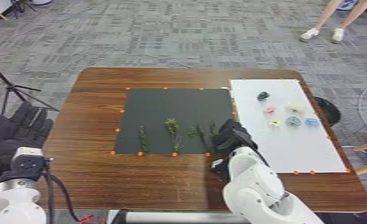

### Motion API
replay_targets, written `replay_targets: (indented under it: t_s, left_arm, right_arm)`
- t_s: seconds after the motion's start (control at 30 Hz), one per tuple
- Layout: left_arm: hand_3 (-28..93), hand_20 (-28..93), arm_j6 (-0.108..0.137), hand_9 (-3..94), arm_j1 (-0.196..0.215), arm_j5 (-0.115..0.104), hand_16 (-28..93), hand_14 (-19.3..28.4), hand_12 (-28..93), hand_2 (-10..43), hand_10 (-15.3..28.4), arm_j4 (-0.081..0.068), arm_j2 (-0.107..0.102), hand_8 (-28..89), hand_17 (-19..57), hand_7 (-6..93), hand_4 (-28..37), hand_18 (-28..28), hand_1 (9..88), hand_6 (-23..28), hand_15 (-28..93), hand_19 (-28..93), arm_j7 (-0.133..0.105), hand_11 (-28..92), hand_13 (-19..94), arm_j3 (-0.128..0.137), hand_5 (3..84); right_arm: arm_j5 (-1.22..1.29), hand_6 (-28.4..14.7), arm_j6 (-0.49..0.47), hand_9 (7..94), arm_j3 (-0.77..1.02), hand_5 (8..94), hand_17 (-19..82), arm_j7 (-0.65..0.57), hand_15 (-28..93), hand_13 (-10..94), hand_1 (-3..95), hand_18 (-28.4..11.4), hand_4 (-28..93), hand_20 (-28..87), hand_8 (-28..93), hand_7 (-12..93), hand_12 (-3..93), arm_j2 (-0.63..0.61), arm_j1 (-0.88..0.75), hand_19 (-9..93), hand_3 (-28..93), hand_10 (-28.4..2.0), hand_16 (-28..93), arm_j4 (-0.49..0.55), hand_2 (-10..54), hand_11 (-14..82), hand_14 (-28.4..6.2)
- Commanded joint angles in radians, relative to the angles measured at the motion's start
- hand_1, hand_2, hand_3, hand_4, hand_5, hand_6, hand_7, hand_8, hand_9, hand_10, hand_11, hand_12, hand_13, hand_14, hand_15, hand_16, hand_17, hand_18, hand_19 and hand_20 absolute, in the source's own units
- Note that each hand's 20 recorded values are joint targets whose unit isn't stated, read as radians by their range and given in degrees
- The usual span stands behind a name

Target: Arrange flowers

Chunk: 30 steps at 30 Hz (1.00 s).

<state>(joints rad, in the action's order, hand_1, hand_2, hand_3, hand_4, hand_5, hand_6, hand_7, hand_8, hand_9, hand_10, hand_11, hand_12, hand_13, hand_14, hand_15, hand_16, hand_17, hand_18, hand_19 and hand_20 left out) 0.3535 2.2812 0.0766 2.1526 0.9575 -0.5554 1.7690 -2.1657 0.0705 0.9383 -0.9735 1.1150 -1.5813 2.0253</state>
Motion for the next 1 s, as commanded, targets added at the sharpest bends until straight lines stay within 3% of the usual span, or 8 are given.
replay_targets:
  t_s: [0.03,0.27,0.5,0.57,0.63,0.73,0.83,1.0]
  left_arm:
    - [76,11,-0.009,31.4,0.007,-0.011,-6,13.3,8,18.2,14.5,-0.006,0.011,-11,-5.2,16.7,-28.3,11.2,24.0,8.5,31,26,0.001,26,23,-0.012,42.7]
    - [76,11,-0.009,31.4,0.010,-0.011,-6,13.3,8,18.2,14.4,-0.005,0.011,-11,-5.2,16.8,-28.3,11.2,24.1,8.5,31,26,0.002,26,23,-0.009,42.7]
    - [76,11,-0.015,31.3,0.015,-0.010,-6,13.3,8,18.2,14.5,-0.006,0.009,-11,-5.2,16.6,-28.3,11.2,24.0,8.5,31,26,0.001,26,23,-0.001,42.7]
    - [76,11,-0.014,31.4,0.020,-0.009,-6,13.3,8,18.2,14.5,-0.004,0.007,-11,-5.2,16.5,-28.3,11.2,24.0,8.6,31,26,-0.003,26,23,0.004,42.7]
    - [76,11,-0.017,31.4,0.018,-0.011,-6,13.3,8,18.2,14.5,-0.004,0.005,-11,-5.2,16.5,-28.3,11.2,24.0,8.5,31,26,-0.006,26,23,0.005,42.7]
    - [76,11,-0.006,31.4,0.023,-0.010,-6,13.3,8,18.2,14.5,0.003,0.000,-11,-5.2,16.7,-28.3,11.2,24.0,8.5,31,26,-0.025,26,23,0.003,42.7]
    - [76,11,-0.009,31.4,0.026,-0.010,-6,13.4,8,18.2,14.4,0.005,0.001,-11,-5.1,16.9,-28.3,11.2,24.0,8.4,31,26,-0.027,26,23,0.008,42.9]
    - [76,11,-0.013,31.5,0.032,-0.014,-6,13.4,8,18.1,14.5,0.010,-0.002,-11,-5.1,16.9,-28.3,11.2,24.0,8.5,31,26,-0.044,26,23,0.008,42.9]
  right_arm:
    - [0.005,-6.6,0.019,72.7,0.006,70.5,45,0.006,72,70,44.4,-27.4,-19,40,10,26,46.2,0.005,-0.004,93,73,-15.3,43,-0.002,-9.5,42.6,-14.1]
    - [-0.021,-6.4,0.021,72.8,0.008,69.7,45,0.011,72,70,39.2,-27.4,-18,39,-9,21,35.8,-0.007,-0.012,93,77,-17.0,42,0.010,-9.5,44.4,-13.9]
    - [-0.072,-7.1,0.064,72.6,0.033,68.7,45,0.005,71,70,37.5,-27.5,-18,39,-9,20,33.0,-0.040,-0.028,93,77,-17.6,42,0.037,-7.8,43.0,-14.3]
    - [-0.105,-7.1,0.147,72.7,0.021,68.8,45,0.031,71,70,37.4,-27.5,-18,39,-9,20,32.7,-0.061,-0.023,93,77,-17.7,41,0.026,-7.6,43.0,-14.4]
    - [-0.147,-6.9,0.173,73.2,0.019,69.3,45,0.038,72,70,37.4,-27.5,-18,39,-9,20,32.5,-0.077,-0.019,93,77,-17.7,41,0.018,-7.6,43.3,-14.4]
    - [-0.178,-6.6,0.199,73.4,0.035,69.8,45,0.044,72,70,37.3,-27.5,-18,39,-10,21,32.2,-0.098,-0.017,93,77,-17.7,41,0.025,-7.9,43.4,-14.4]
    - [-0.108,-6.5,0.215,73.1,0.100,69.8,44,0.179,71,70,37.2,-27.3,-18,39,-10,21,32.0,-0.140,-0.042,93,77,-17.6,41,0.033,-8.1,43.1,-14.4]
    - [-0.083,-5.7,0.169,69.7,0.192,67.7,40,0.251,69,66,37.2,-25.8,-19,37,-11,21,28.2,-0.213,-0.068,91,78,-17.7,40,0.036,-8.4,36.5,-14.1]
